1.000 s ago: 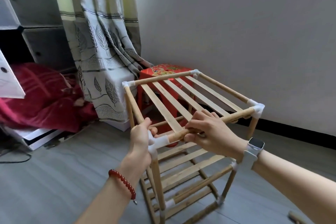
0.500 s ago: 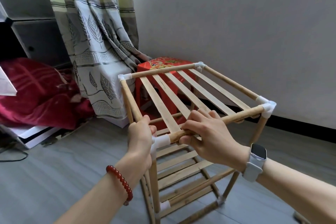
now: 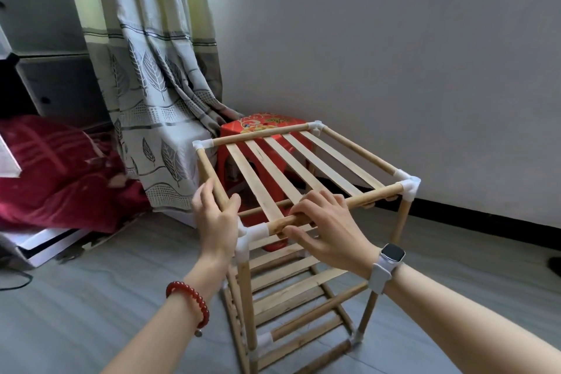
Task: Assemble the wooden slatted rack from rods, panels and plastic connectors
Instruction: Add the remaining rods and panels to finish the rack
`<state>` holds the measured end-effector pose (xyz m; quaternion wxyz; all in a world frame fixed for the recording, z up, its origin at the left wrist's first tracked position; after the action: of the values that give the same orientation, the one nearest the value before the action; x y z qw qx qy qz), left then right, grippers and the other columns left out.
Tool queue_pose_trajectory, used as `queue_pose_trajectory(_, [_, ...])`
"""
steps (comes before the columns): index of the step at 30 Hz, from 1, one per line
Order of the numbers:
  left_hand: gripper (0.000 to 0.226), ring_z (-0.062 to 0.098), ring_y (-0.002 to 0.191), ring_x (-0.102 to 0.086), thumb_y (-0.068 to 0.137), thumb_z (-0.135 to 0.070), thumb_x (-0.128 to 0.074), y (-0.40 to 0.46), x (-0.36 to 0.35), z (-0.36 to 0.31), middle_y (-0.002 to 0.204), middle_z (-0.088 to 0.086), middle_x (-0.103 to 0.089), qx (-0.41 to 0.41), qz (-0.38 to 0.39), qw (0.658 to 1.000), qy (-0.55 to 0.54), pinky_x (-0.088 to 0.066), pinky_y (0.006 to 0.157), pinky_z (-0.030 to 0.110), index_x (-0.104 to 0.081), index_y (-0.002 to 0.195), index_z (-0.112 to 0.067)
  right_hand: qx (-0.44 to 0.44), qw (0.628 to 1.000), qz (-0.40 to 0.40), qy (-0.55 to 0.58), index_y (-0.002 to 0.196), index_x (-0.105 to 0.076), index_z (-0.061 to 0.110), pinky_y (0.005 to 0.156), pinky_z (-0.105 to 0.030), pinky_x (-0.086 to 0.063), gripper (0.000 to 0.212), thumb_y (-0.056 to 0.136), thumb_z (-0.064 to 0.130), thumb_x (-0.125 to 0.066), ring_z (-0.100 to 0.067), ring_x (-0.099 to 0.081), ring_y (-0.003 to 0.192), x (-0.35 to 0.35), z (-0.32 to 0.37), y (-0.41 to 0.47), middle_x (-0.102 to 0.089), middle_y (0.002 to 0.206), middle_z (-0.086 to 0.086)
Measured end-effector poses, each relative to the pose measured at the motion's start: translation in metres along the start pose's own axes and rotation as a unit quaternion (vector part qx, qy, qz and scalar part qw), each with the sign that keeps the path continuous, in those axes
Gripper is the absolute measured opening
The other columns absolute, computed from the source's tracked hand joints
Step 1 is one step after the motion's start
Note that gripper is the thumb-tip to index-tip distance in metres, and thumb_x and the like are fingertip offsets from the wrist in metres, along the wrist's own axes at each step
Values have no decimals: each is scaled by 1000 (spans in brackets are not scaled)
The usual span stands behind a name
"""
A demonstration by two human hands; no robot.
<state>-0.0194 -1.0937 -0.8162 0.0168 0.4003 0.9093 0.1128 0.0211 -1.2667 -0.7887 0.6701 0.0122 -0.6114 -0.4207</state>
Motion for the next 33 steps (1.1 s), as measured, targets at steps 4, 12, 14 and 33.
queue_pose_trajectory(4, [26, 8, 139, -20, 88, -39, -34, -20, -19, -41, 133, -11, -46, -242, 89, 959, 115, -2, 116, 44, -59, 94, -44, -41, 998, 0, 54, 85, -57, 37, 86, -16, -17, 36, 84, 62, -30, 2, -32, 89, 2, -7, -4, -45, 89, 16])
queue_pose_trajectory(12, [54, 12, 96, -58, 90, -59, -33, -92, -111, -52, 98, -4, -67, -485, 258, 771, 322, -36, 90, 35, -67, 99, -19, -212, 972, -62, 82, 68, -63, 0, 98, -41, -31, 30, 93, 10, -50, -22, -47, 92, 59, -107, -32, -57, 85, -10])
queue_pose_trajectory(14, [55, 12, 78, -59, 85, -67, -37, -106, -132, -62, 82, -7, -66, -510, 226, 753, 348, -40, 77, 33, -68, 85, -21, -238, 967, -67, 67, 77, -63, -3, 96, -37, -34, 22, 93, 6, -51, -25, -48, 97, 71, -124, -47, -57, 93, -12])
queue_pose_trajectory(33, [48, 15, 68, -52, 82, -65, -42, -147, -199, -78, 69, -8, -57, -519, 134, 766, 355, -28, 74, 35, -58, 69, -22, -507, 811, -43, 289, 79, -45, 12, 53, -26, -44, 30, 98, 30, -31, -16, -47, 58, 63, -206, -94, -47, 69, -5])
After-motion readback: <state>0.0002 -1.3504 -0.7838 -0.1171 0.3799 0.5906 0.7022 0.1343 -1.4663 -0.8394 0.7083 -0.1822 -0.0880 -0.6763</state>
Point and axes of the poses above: each hand's wrist, its own y-axis towards the middle knuckle, its own x-axis out of the back of the hand, z = x × y, the point moved 10 cm from there along y, towards the middle knuckle
